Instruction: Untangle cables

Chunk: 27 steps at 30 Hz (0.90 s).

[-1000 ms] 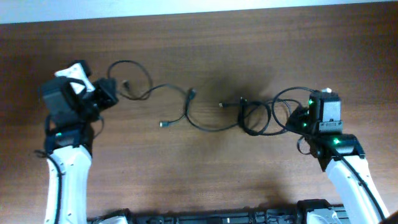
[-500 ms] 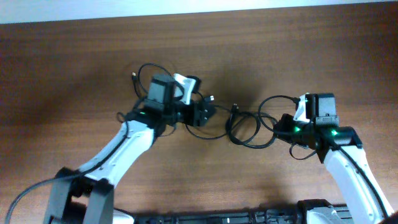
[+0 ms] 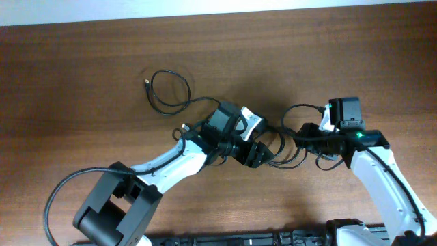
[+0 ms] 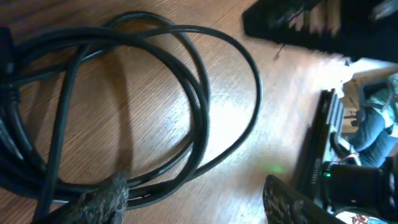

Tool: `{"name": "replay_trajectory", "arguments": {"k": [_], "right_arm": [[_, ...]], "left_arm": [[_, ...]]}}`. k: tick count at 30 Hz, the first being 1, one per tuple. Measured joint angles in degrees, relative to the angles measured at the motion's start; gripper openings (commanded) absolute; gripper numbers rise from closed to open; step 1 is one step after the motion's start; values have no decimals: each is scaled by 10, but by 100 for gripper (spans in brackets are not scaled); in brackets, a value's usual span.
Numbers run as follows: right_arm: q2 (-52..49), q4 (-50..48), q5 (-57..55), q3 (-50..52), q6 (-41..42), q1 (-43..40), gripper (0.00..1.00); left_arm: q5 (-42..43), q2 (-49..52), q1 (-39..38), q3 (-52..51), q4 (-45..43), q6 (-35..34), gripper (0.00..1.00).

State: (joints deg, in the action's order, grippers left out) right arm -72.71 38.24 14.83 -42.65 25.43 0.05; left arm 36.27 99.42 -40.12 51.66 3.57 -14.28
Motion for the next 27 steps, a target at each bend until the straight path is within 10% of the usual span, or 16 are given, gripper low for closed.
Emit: {"name": "replay_trajectory", "arguments": {"k": [14,27], "right_arm": [[37,162,-71,-136,-23,-147,55],[37,164,-71,-136,-36,-149,55]], "left_arm": [[-183,19,-94,0,-75,194,58],[-223,57,-122,2,-105,227,44]]}}
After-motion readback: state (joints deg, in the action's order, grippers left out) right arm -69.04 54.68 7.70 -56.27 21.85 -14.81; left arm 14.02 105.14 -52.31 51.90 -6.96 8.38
